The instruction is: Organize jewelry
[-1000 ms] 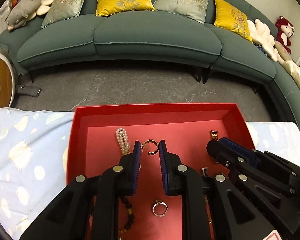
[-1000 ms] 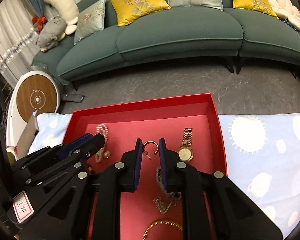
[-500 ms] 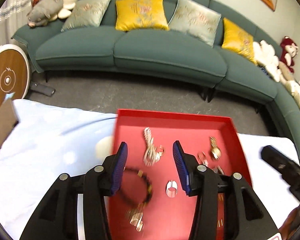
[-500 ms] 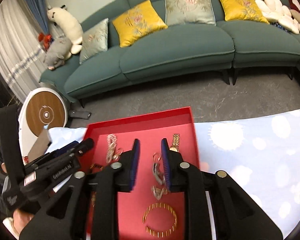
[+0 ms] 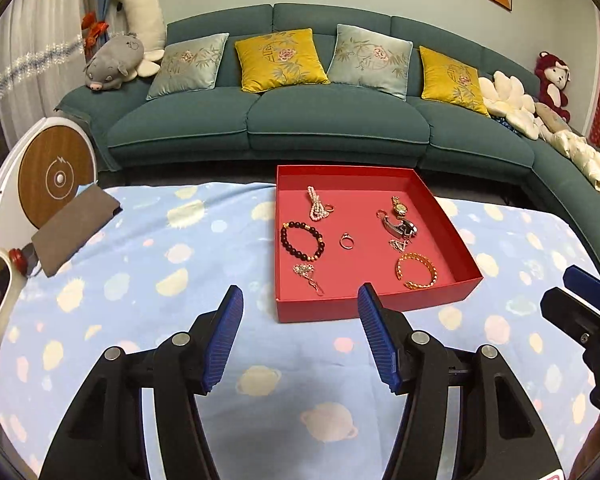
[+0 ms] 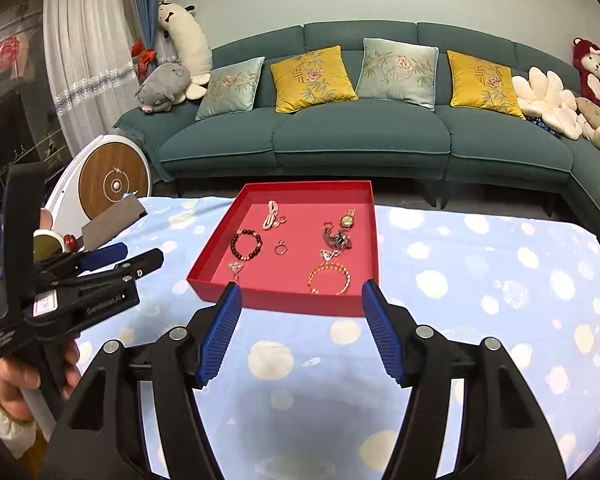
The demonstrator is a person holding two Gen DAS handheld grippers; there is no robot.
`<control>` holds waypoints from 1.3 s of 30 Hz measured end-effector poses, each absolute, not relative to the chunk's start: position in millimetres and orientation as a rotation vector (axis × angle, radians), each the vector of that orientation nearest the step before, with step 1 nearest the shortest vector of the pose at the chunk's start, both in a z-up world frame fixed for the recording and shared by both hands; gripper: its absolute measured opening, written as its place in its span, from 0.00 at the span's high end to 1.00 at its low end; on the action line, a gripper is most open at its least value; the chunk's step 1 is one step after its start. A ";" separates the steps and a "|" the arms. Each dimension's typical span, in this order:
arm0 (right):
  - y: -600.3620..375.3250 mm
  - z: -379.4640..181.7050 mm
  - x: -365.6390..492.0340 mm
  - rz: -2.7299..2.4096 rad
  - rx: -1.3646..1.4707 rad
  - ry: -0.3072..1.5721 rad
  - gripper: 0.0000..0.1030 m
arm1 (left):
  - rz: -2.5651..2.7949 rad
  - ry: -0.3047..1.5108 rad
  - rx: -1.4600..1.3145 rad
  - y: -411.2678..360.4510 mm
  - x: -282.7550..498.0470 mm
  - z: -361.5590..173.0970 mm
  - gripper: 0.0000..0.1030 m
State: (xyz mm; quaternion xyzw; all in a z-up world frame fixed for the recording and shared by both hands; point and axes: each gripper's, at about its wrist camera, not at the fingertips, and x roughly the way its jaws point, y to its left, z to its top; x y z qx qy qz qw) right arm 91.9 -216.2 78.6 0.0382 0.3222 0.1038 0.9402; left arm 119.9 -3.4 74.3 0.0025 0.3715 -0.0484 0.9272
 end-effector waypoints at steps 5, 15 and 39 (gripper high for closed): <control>-213.5 65.1 102.1 0.199 0.091 0.661 0.42 | -0.067 0.787 0.008 -5.6 124.9 59.3 0.44; -209.6 32.6 135.0 0.155 0.105 0.706 0.42 | -0.028 0.858 0.013 -4.7 151.3 28.5 0.44; -194.5 15.8 137.8 0.105 0.039 0.772 0.25 | -0.025 0.852 0.028 -20.3 144.9 18.9 0.32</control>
